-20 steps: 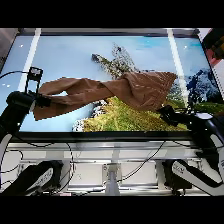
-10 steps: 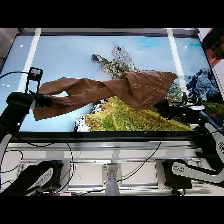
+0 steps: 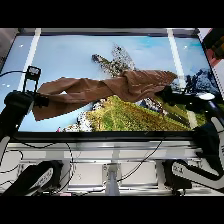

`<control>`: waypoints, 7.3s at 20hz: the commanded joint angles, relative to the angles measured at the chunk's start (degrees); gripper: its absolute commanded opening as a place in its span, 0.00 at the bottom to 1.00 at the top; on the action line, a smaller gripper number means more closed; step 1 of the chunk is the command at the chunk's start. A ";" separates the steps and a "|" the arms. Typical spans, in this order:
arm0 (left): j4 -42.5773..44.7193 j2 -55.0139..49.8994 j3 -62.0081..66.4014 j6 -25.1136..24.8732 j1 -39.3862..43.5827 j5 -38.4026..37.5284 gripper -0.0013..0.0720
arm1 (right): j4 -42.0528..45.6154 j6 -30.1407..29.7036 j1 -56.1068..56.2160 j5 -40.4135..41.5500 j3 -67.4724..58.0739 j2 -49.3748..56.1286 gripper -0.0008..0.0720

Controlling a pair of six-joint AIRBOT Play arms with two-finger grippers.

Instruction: Fold the clothes and pants, and hang the long-sleeved shirts on hangers.

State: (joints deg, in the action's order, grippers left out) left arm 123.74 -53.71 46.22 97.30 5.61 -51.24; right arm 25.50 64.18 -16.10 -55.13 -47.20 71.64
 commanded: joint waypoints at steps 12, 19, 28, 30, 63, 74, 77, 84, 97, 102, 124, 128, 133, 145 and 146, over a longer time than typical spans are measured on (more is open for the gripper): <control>1.75 18.03 0.02 -0.02 0.02 4.39 0.04 | 12.59 13.88 0.07 11.47 -20.61 -27.02 0.05; -6.23 18.93 -9.77 0.00 0.07 -4.11 0.04 | 14.82 19.52 0.09 23.39 -20.61 -9.53 0.05; -6.03 18.93 -22.10 -0.04 0.02 -17.33 0.04 | 11.76 23.98 0.09 40.87 -22.36 10.27 0.05; -7.23 18.93 -22.10 -0.04 0.02 -20.48 0.04 | 10.38 24.98 0.20 43.34 -24.02 12.61 0.05; -15.78 18.78 -22.93 -0.22 0.07 -11.30 0.04 | 28.96 18.53 -25.75 1.42 -12.85 16.15 0.96; -15.80 18.78 -22.93 1.99 0.04 -9.88 0.04 | 25.79 25.18 -18.21 23.41 -12.92 19.12 0.71; -15.76 18.78 -22.93 3.21 0.04 -9.14 0.04 | 25.59 25.18 -18.01 24.74 -12.92 19.63 0.44; -3.23 18.78 -22.91 3.30 0.02 -5.29 0.04 | 25.59 25.07 -18.03 23.41 -14.67 19.65 0.06; 15.96 6.97 -15.06 12.17 -10.12 18.51 0.04 | 42.32 32.37 -18.32 18.62 -1.14 -7.23 0.05; 15.89 0.50 -4.15 8.76 -11.06 26.56 0.04 | 48.37 34.47 -18.58 15.02 7.98 -23.58 0.05; -4.39 -0.46 -12.04 -53.86 -12.26 -20.61 0.03 | 63.95 34.73 -18.56 -9.22 14.16 -40.74 0.06; -4.37 -0.46 -12.04 -54.12 -12.26 -20.85 0.04 | 64.78 34.01 -18.56 -9.84 14.16 -40.74 0.05; -4.37 -0.46 -12.04 -54.10 -12.26 -19.76 0.05 | 64.76 33.79 -18.56 -9.86 14.16 -40.74 0.06; 8.20 -0.39 -9.42 -43.04 -13.20 -15.58 0.75 | 64.67 33.64 -18.56 -4.61 13.20 -40.74 0.83; 8.33 -0.39 -8.13 -39.93 -13.97 -13.60 0.74 | 64.67 33.66 -18.53 -2.29 12.90 -40.72 0.83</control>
State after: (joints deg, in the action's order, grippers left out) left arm 127.63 -54.13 35.97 49.74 -7.31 -68.79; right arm 90.24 97.82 -34.65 -62.06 -33.74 30.92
